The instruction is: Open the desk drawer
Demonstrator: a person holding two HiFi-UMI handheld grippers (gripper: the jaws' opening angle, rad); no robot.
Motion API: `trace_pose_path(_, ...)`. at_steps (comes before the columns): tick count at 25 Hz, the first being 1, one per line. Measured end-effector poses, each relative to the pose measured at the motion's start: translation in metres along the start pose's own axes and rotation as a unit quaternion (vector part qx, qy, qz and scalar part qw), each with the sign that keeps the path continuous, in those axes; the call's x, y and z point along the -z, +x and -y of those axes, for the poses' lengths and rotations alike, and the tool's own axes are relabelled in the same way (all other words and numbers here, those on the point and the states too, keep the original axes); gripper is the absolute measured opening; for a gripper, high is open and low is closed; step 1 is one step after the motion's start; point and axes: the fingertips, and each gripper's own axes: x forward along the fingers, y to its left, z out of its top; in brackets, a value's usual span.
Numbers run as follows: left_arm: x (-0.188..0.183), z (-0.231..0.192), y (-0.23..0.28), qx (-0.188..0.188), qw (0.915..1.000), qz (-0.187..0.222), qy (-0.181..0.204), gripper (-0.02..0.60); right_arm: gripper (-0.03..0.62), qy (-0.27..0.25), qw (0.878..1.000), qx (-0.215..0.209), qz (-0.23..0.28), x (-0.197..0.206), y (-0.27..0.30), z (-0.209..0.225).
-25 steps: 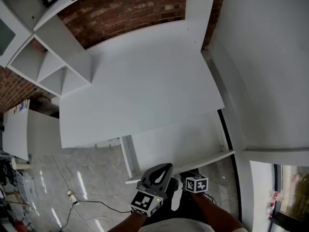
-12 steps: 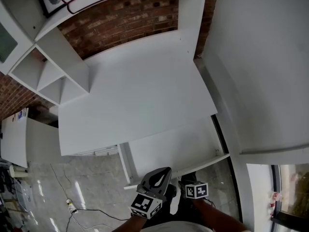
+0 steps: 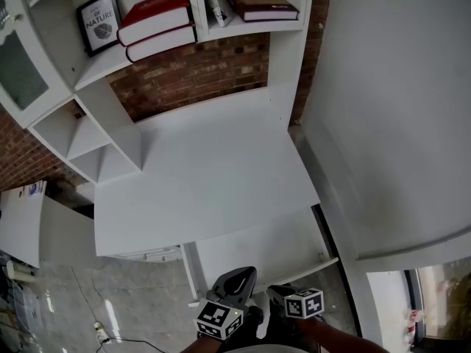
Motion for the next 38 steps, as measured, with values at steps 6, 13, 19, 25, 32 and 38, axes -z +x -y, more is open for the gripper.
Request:
trace_pose_path(6, -0.034, 0.008, -0.007, 0.005, 0.9999, 0.015, 0.006, 0.009, 0.031, -0.027, 0.994, -0.024, 0.099, -0.09, -0.033, -0.048)
trace_pose_path(13, -0.091, 0.002, -0.019, -0.006, 0.9978, 0.065, 0.008, 0.008, 0.021, -0.098, 0.973, -0.044, 0.206, -0.185, -0.084, -0.105)
trace_pose_path(19, -0.141, 0.003, -0.035, -0.005, 0.9949, 0.099, 0.02, 0.009, 0.018, -0.207, 0.933, -0.031, 0.292, -0.243, -0.141, -0.163)
trace_pose_path(25, -0.175, 0.004, -0.043, -0.004, 0.9905, 0.132, 0.038, 0.008, 0.017, -0.264, 0.913, -0.016, 0.312, -0.26, -0.155, -0.19)
trace_pose_path(32, -0.177, 0.001, -0.044, -0.007, 0.9898, 0.136, 0.041, 0.008, 0.017, -0.272, 0.912, -0.014, 0.307, -0.263, -0.151, -0.197)
trace_pose_path(38, -0.175, -0.004, -0.044, -0.011, 0.9905, 0.132, 0.037, 0.008, 0.017, -0.273, 0.913, -0.013, 0.303, -0.262, -0.146, -0.198)
